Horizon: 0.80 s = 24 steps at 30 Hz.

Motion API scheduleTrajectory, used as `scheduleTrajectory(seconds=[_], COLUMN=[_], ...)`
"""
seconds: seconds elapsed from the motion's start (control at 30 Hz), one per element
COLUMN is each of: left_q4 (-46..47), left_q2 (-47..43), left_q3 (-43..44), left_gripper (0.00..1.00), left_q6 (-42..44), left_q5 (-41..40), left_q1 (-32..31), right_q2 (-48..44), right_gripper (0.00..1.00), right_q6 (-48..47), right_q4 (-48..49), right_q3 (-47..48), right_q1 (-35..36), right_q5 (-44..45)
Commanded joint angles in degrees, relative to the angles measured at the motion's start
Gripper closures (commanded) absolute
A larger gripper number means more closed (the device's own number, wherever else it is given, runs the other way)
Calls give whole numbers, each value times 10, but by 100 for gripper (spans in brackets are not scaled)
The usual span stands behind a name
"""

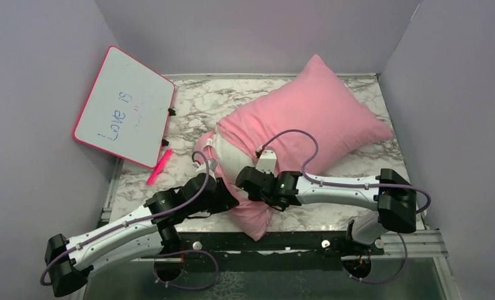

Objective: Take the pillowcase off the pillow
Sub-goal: Remove the pillow from the pillowcase.

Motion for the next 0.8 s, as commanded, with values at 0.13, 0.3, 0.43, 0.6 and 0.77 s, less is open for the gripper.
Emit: scheduleTrajectory(seconds=[0.13, 0.3, 0.43, 0.6, 0.77], left_q4=[41, 72, 89, 88, 72], left_q2=[-31, 15, 2, -15, -35], left_q3=[0, 6, -12, -33, -44], left_gripper=[24, 17, 34, 89, 100], left_q6=[-14, -38, -64, -80, -88], left_q5=[81, 106, 90, 88, 91], left_q1=[-3, -3, -3, -3, -4], right_q2=[6, 17, 13, 5, -7], right_gripper=[100, 100, 100, 100, 100], right_q6=[-50, -36, -22, -20, -31], right_q4=[81, 86, 108, 115, 122], right_q3=[25, 46, 39, 42, 54], right_q1=[-30, -33, -44, -65, -101], right_q5=[-78, -77, -94, -108, -121])
